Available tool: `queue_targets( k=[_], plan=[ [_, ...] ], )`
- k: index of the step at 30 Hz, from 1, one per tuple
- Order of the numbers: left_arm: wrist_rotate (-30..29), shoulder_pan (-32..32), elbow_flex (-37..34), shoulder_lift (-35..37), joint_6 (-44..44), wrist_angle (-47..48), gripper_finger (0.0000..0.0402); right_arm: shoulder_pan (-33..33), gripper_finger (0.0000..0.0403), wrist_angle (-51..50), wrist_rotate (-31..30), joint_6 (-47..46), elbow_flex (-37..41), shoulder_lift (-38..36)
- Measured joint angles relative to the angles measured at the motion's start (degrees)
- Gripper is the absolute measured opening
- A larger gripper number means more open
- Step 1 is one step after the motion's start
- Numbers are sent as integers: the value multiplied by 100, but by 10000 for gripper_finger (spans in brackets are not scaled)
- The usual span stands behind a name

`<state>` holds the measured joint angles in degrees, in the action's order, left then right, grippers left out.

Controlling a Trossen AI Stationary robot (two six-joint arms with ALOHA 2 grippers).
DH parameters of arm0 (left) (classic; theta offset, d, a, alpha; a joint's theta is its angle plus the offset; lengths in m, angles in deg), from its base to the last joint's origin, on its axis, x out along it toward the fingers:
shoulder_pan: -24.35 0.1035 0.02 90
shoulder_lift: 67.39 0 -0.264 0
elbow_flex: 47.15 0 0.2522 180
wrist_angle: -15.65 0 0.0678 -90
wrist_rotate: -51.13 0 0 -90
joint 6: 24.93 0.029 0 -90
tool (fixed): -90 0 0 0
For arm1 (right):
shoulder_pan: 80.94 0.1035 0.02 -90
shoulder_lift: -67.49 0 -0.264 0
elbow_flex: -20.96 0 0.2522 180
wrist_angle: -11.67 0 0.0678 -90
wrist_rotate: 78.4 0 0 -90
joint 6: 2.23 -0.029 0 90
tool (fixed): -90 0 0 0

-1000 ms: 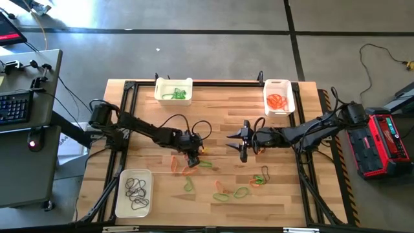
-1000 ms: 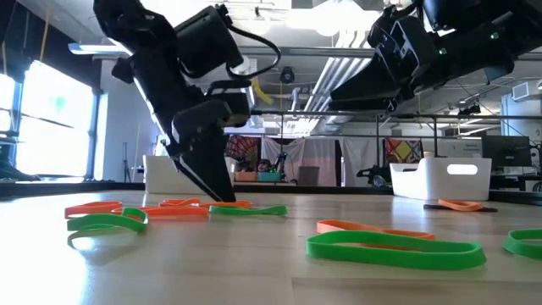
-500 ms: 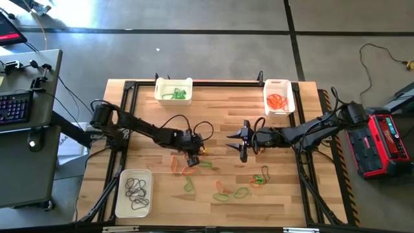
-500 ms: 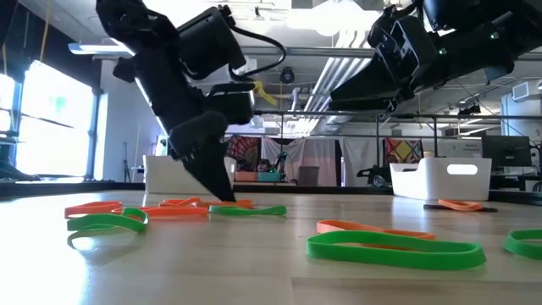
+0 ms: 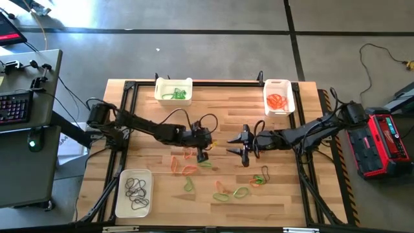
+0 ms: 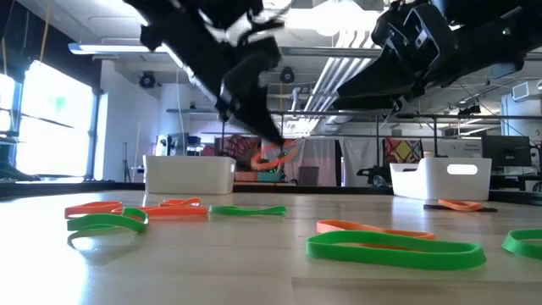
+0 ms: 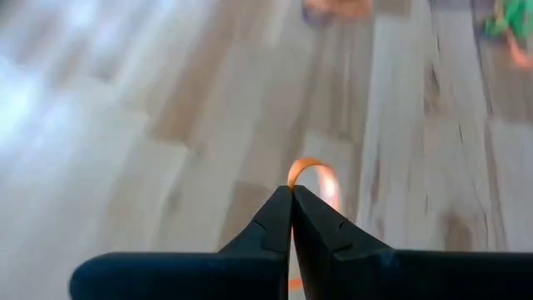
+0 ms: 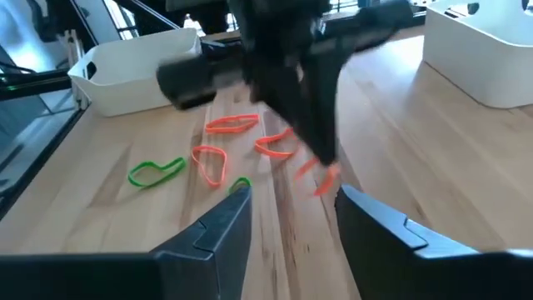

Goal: Sort rubber bands into baskets
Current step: Put the orange rubber band into the top right white bin

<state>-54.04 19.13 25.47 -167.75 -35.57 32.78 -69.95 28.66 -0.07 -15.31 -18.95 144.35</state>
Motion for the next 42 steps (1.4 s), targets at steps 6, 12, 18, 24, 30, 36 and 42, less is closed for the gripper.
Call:
queue_targets(
  k=[6,12,18,24,30,36,42],
  plan=[
    [-341,-4,78,368,42,-500,0,110,178,96,-803,-30,0,4],
    [-353,-4,73,484,178,-1048,0,108,179,622,-939,-208,0,4],
    [-350,-6,73,478,252,-1497,0,108,177,1044,-870,-246,-2,4],
    [-163,-19,73,478,333,-1765,0,106,138,1128,-869,-297,-2,4],
    [38,-19,73,478,343,-1839,0,102,26,1189,-1065,-243,-2,4],
    [219,-19,73,478,194,-1831,10,102,6,1156,-1169,-313,-2,-12],
    [-3,-47,72,478,340,-1989,52,-124,2,614,-1317,-487,-2,-355]
  ],
)
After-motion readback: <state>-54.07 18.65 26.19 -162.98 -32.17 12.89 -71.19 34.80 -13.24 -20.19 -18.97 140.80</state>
